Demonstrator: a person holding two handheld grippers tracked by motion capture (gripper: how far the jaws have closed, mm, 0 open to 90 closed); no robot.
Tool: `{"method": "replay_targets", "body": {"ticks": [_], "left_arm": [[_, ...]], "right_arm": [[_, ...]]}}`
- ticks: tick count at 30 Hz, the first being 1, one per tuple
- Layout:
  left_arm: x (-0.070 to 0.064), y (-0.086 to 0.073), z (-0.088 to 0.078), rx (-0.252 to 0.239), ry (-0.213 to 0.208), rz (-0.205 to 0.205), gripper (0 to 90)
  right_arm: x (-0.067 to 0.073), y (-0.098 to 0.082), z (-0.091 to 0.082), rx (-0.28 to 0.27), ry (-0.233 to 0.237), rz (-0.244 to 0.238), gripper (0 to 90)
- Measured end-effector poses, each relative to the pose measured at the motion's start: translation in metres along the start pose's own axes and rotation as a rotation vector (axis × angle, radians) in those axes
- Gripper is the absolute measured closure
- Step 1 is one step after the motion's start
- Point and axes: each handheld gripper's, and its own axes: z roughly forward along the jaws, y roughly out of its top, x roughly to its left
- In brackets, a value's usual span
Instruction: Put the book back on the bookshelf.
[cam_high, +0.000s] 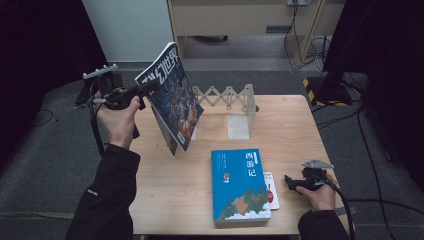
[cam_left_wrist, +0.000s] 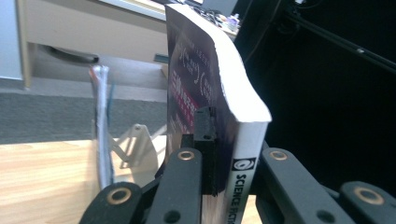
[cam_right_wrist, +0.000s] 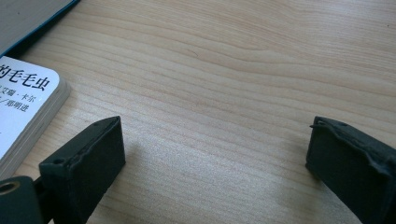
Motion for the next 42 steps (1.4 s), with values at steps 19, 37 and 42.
{"method": "replay_targets", "body": {"ticks": [19,37,42], "left_arm": [[0.004,0.013,0.025,-0.050,0.158,0.062,82.1],[0.013,-0.004,0.062,-0.044,0.239,0.068,82.0],[0.016,-0.013,0.072,-0.036,0.257,0.077,82.1]], "right_arm": [[0.000,0.000,0.000,0.001,0.002,0.000,4.2],[0.000,0.000,0.000,0.000,0.002,-0.004,4.2],[-0.001,0.000,0.000,0.000,0.003,-0.004,4.2]]}}
